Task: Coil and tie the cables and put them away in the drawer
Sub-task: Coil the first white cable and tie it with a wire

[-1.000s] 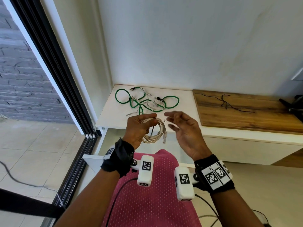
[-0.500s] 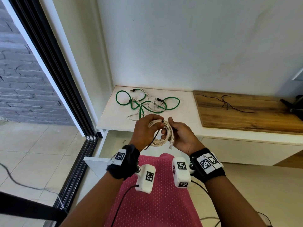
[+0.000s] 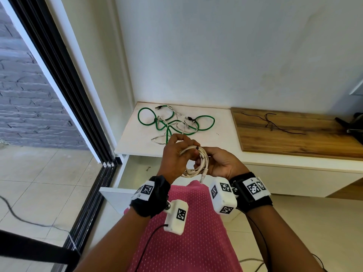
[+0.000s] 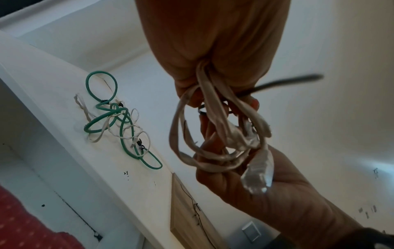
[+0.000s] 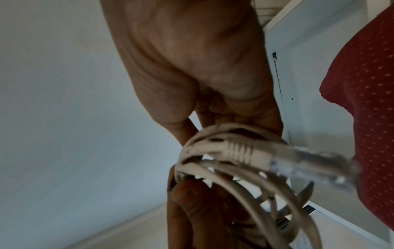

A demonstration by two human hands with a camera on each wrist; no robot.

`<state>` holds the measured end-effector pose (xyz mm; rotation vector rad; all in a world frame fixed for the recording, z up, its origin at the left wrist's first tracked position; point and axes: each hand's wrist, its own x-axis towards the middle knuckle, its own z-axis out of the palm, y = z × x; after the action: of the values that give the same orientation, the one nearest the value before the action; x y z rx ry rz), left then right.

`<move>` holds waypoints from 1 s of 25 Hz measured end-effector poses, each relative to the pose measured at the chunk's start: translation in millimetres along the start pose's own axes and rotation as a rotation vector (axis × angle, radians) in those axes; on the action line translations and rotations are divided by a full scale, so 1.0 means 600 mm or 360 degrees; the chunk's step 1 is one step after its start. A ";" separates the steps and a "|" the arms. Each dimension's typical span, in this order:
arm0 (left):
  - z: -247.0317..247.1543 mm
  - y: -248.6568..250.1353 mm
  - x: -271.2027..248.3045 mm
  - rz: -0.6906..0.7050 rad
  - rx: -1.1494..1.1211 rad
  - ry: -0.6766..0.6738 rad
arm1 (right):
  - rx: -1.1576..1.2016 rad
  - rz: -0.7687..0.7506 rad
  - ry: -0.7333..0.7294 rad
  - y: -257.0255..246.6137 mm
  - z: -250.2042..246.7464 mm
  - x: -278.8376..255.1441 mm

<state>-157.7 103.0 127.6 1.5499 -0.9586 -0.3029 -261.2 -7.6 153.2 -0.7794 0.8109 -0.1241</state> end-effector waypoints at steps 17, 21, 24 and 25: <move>0.014 -0.001 -0.013 -0.0456 -0.0166 -0.0032 | -0.0858 -0.1163 0.0545 0.001 0.011 0.003; 0.025 -0.006 -0.020 -0.0450 -0.0074 0.0101 | -0.1210 -0.1353 0.0532 0.016 0.005 -0.003; 0.034 -0.008 -0.015 -0.0623 -0.0297 0.0279 | -0.1239 -0.1384 0.0504 0.030 0.003 -0.002; 0.034 -0.007 -0.011 -0.0703 -0.0417 0.0308 | -0.1234 -0.1396 0.0492 0.035 0.002 0.000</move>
<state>-173.8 93.1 116.5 1.5031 -0.3996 -0.5549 -264.1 8.5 139.6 -1.8571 0.7507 -0.7564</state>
